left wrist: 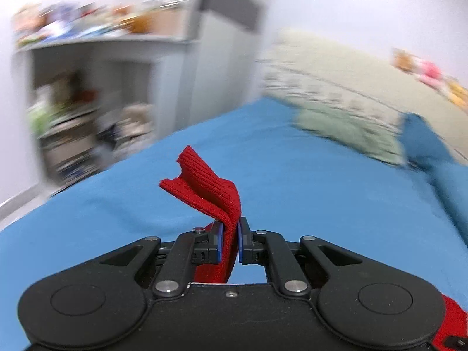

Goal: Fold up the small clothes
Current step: 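Fold the held sleeve across the sweater body and open the left gripper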

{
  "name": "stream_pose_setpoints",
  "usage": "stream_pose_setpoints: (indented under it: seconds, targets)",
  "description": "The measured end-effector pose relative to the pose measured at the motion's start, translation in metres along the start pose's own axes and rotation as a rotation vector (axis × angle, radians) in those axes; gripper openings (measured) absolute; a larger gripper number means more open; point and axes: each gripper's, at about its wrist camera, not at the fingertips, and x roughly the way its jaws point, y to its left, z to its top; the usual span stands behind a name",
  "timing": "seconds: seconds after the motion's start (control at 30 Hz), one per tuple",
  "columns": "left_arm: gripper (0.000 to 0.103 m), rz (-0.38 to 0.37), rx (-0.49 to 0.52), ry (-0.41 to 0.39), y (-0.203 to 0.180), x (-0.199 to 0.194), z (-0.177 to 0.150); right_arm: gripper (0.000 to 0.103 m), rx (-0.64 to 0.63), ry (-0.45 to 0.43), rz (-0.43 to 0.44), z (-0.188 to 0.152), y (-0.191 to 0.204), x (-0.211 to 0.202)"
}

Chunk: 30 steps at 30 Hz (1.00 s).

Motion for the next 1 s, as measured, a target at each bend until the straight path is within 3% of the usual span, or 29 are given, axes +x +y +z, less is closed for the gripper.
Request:
stream_pose_setpoints:
  seconds: [0.2,0.3,0.4,0.57,0.63,0.67,0.7,0.8,1.0]
  targets:
    - [0.010,-0.236,0.122,0.073,-0.143,0.012,-0.049,0.103,0.039,-0.045,-0.077,0.011,-0.053,-0.022]
    - [0.010,-0.305,0.235,0.120,-0.203,0.024,-0.096,0.103,0.071,-0.057,-0.111,0.015,-0.086,-0.028]
    - [0.010,-0.325,0.413,0.219,-0.244,0.039,-0.155,0.103,0.092,-0.043,-0.121,0.012,-0.112,-0.026]
    - [0.015,-0.341,0.507,0.269,-0.253,0.046,-0.194,0.103,0.095,-0.016,-0.087,0.002,-0.134,-0.017]
    - [0.032,-0.356,0.497,0.274,-0.247,0.046,-0.190,0.103,0.108,-0.009,-0.052,0.000,-0.135,-0.015]
    - [0.052,-0.365,0.497,0.275,-0.246,0.041,-0.188,0.103,0.110,-0.006,-0.029,0.000,-0.134,-0.014]
    - [0.063,-0.369,0.503,0.266,-0.243,0.036,-0.186,0.103,0.113,-0.009,-0.009,0.002,-0.134,-0.013]
    - [0.066,-0.346,0.511,0.239,-0.221,0.014,-0.176,0.103,0.094,-0.013,0.042,0.015,-0.121,-0.009]
    - [0.069,-0.168,0.458,0.247,-0.151,0.002,-0.152,0.103,-0.128,0.017,0.049,0.032,-0.053,0.015]
